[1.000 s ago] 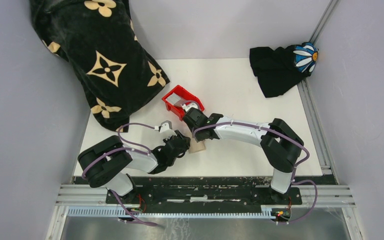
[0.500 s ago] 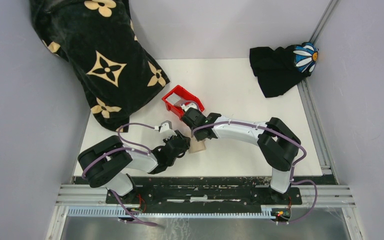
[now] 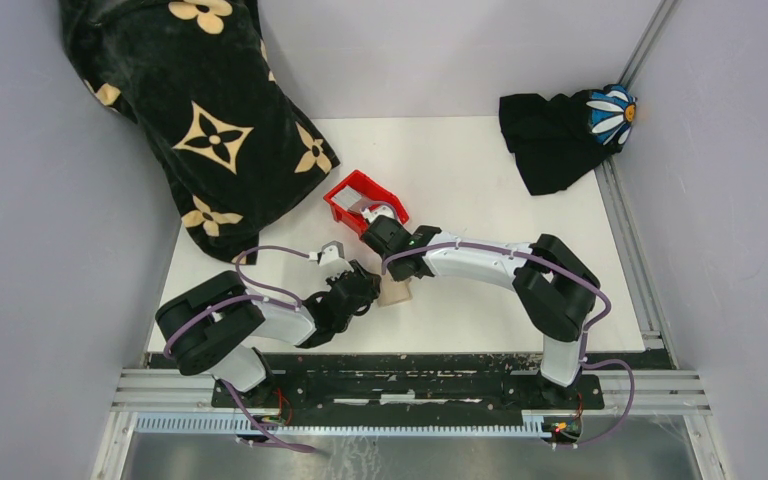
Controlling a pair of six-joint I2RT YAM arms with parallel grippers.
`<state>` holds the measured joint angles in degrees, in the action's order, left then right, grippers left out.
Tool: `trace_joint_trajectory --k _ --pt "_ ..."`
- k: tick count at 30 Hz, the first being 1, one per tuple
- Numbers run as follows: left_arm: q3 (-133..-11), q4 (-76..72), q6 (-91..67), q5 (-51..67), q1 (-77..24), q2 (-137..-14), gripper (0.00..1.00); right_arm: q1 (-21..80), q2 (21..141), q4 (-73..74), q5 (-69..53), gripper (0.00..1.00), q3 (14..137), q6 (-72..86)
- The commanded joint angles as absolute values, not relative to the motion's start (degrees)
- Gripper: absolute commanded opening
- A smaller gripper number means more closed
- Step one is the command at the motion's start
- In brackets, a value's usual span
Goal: Put the credit cards into the card holder
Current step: Close the card holder at the center of the board.
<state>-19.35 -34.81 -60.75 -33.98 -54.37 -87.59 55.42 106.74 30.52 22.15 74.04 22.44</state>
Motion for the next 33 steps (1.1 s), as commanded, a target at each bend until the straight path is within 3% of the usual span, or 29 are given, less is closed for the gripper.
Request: trace_joint_trajectory --k 1,15,33 --pt "-19.2 -32.4 -60.1 -33.2 -54.6 -88.9 0.37 55.9 105.6 29.4 23.5 0.22 75.5 22.5" --pt "-19.4 -32.6 -60.2 -33.2 -54.6 -89.3 0.37 56.5 104.9 28.6 21.7 0.11 75.1 23.2" --pt "-19.9 -33.2 -60.1 -31.5 -54.6 -89.7 0.37 58.1 107.8 28.5 20.7 0.07 76.5 23.6"
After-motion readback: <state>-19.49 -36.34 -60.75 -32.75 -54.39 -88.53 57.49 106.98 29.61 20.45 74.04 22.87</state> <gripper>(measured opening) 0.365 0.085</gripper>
